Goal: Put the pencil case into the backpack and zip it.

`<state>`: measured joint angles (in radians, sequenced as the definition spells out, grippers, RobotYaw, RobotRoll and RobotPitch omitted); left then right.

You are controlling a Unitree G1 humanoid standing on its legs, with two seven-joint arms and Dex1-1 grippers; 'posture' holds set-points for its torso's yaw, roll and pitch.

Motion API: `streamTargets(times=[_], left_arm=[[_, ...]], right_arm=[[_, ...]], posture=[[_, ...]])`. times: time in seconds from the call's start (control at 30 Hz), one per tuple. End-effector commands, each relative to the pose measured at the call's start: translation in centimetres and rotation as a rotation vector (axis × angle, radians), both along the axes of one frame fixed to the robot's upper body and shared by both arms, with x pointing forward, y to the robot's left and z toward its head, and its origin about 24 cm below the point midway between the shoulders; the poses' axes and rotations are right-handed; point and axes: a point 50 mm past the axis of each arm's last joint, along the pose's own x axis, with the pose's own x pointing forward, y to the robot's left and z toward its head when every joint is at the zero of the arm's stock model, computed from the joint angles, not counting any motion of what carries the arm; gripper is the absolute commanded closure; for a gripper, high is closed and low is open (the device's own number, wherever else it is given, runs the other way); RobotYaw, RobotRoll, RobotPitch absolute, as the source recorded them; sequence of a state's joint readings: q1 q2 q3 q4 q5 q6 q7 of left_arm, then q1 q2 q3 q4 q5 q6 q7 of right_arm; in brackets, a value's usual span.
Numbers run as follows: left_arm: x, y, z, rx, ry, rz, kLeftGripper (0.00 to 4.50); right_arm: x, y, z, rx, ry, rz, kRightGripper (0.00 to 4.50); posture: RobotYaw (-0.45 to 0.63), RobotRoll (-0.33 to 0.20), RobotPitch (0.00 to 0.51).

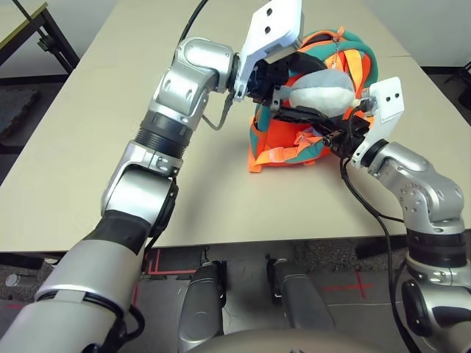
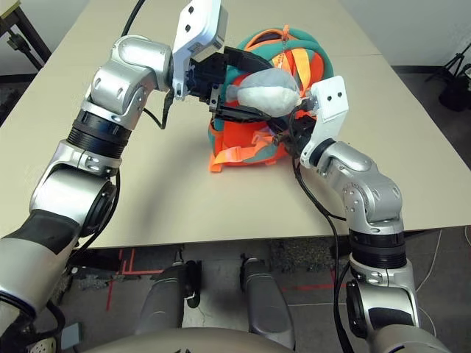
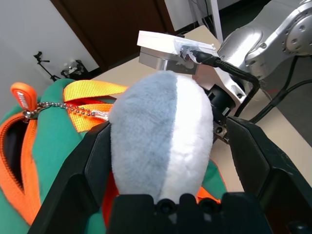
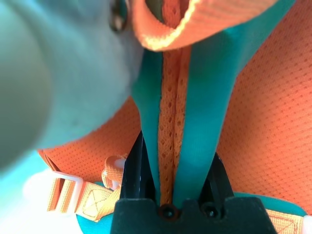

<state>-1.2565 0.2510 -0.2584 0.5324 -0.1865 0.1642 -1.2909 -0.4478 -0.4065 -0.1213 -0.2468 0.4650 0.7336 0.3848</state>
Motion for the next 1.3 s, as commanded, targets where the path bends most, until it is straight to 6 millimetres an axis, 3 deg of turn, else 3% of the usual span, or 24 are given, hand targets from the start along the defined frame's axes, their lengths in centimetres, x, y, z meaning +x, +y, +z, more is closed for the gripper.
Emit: streamTargets(times=[0.03, 0.13, 0.4, 0.5, 0.73, 0.97, 1.3], left_arm=[[0.4, -0.4, -0.4, 0.04, -0.003, 0.025, 0.0], [0.7, -0.2, -0.5, 0.043, -0.006, 0.044, 0.62], [0.9, 0.3, 0.2, 0.013, 0.005, 0.076, 3.57], [0.9, 0.9, 0.8, -0.008, 0.005, 0.085, 4.23], [0.7, 3.1, 3.0, -0.093, 0.047, 0.109, 4.24], [0.7, 7.0, 5.2, -0.132, 0.06, 0.185, 4.24], [1.2, 12.1, 3.7, -0.051, 0.089, 0.356, 4.24]], right_arm=[[0.0, 0.0, -1.3, -0.013, 0.059, -0.01, 4.1], [0.0, 0.0, -1.3, -0.013, 0.059, -0.01, 4.1], [0.1, 0.1, -1.3, -0.013, 0.059, -0.006, 4.1], [0.2, 0.1, -1.3, -0.013, 0.057, -0.005, 4.1], [0.3, 0.1, -1.4, -0.014, 0.059, -0.006, 4.1], [0.5, 0.2, -1.5, -0.016, 0.06, -0.001, 4.1], [0.7, 0.4, -1.6, -0.019, 0.062, 0.011, 4.1]], posture=[[-0.17, 0.0, 0.157], [-0.17, 0.0, 0.157], [-0.16, 0.0, 0.157], [-0.15, 0.0, 0.156], [-0.15, 0.0, 0.157], [-0.13, 0.0, 0.156], [-0.11, 0.0, 0.153]])
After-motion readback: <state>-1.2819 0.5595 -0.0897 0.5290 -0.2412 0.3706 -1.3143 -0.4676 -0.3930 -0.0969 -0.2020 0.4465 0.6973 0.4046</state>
